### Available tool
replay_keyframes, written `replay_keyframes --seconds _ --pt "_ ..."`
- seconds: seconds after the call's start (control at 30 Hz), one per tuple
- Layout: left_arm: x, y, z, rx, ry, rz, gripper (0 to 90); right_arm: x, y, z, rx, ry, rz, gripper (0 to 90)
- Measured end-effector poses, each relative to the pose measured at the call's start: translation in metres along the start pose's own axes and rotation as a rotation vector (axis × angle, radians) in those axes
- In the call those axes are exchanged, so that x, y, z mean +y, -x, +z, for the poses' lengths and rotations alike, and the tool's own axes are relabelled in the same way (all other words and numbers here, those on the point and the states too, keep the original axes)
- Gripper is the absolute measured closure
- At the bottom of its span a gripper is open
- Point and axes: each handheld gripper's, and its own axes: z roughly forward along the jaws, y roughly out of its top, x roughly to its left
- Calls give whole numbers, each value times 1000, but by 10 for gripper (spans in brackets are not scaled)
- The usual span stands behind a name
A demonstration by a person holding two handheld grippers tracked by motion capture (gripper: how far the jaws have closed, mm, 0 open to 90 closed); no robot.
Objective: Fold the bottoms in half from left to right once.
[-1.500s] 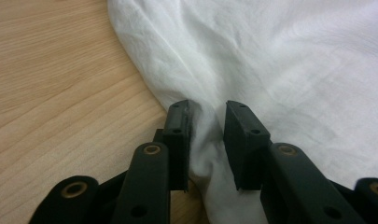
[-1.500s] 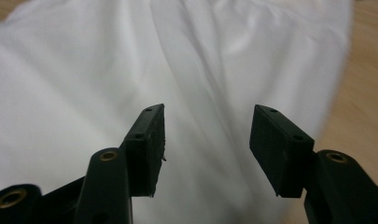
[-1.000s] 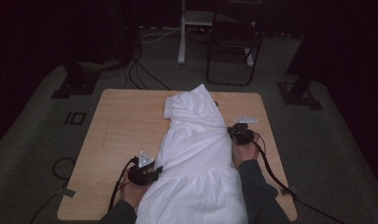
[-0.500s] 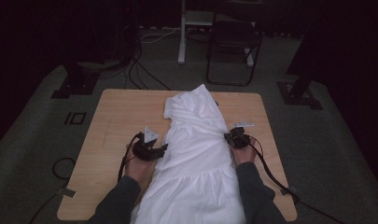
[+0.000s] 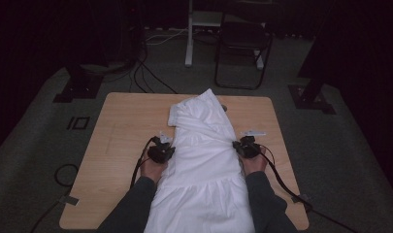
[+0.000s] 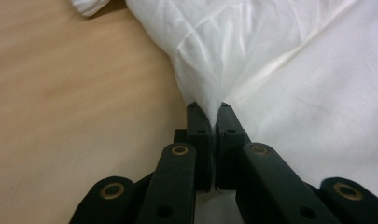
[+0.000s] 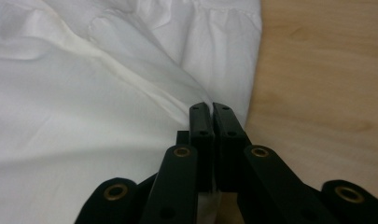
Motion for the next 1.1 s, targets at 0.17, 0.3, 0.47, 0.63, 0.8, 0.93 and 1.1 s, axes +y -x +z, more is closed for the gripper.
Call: replay_keyframes --seconds 0.17,0.3,0.47,0.63,0.8,0.93,1.1 --pt "-31 3 -28 0 12 21 873 -17 -17 -15 59 -9 -38 874" --pt "-61 12 -59 12 2 70 870 -41 -43 -39 135 -28 -94 869" --pt "-69 11 -66 4 9 53 862 -48 -55 -54 172 -69 -111 729" --pt "-64 10 -60 7 21 28 858 -24 -53 -60 194 20 -130 509" --pt "-64 11 -57 12 40 25 854 16 -85 -40 268 42 -253 446" --pt "-65 11 -57 9 49 14 852 25 -105 -14 281 5 -332 431" --pt "-66 13 -58 13 51 23 849 33 -95 4 174 -32 -340 852"
